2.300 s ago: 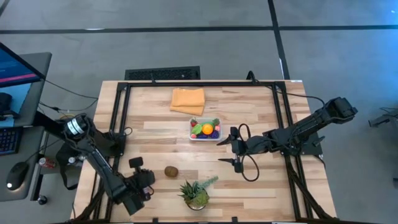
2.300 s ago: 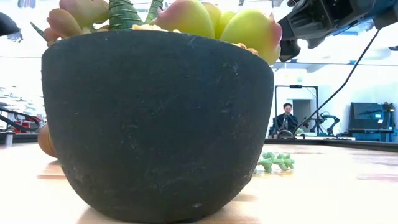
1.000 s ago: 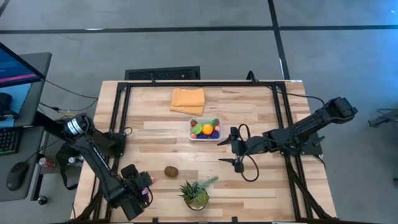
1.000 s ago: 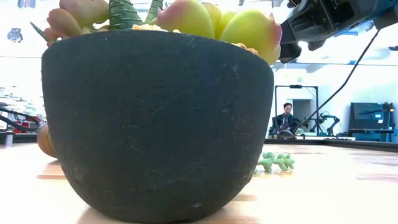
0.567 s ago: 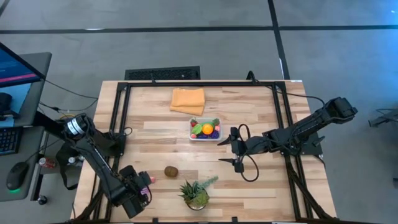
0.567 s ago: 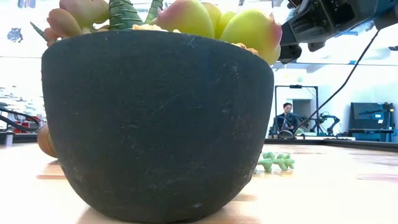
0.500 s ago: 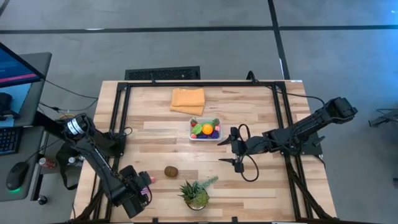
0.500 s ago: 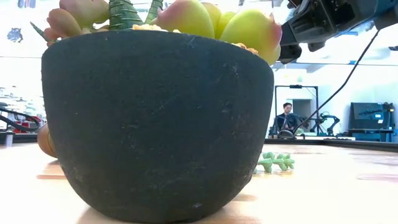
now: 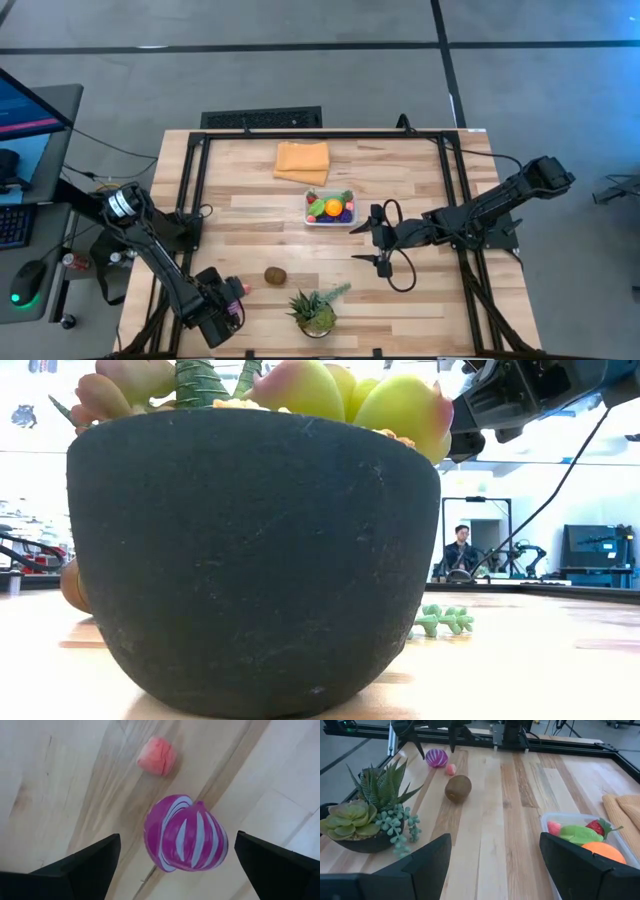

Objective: Pick and placing Produce into tupperware
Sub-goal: Put the purple onion into the transparent container

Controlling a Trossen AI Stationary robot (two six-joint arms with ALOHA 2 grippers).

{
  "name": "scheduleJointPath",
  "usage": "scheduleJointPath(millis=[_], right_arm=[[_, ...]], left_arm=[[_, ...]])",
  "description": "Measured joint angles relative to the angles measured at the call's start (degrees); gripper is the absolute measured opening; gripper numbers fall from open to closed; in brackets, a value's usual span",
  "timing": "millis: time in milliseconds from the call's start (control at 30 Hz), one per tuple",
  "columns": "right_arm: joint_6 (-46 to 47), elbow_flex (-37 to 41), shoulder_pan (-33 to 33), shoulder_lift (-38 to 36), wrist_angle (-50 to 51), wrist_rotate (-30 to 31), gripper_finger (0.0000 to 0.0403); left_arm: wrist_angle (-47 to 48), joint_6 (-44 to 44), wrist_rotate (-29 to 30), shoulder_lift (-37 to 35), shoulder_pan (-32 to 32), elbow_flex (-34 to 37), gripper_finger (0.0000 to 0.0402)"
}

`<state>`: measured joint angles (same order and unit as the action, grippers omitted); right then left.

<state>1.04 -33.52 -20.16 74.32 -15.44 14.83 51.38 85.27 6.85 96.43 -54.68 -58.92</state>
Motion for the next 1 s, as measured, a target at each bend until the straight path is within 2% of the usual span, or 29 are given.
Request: scheduleJointPath(millis=[300,567,1000], right_arm=[[-0.01,0.00,0.00,0.00,0.02,0.00,0.0296],[-0.04,0.00,0.00,0.00,0.00,0.00,0.0296],[-0.07,0.00,0.02,0.00,0.02,0.02,0.0296]], left_arm=[[-7.96,-1.66,0.52,0.32,0.01,4.65,0.0381],[-8.88,-1.98,-0.06,0.32,0.02,6.24,0.0376],[-8.93,-2.05,0.02,0.28,0.02,6.98,0.0317]])
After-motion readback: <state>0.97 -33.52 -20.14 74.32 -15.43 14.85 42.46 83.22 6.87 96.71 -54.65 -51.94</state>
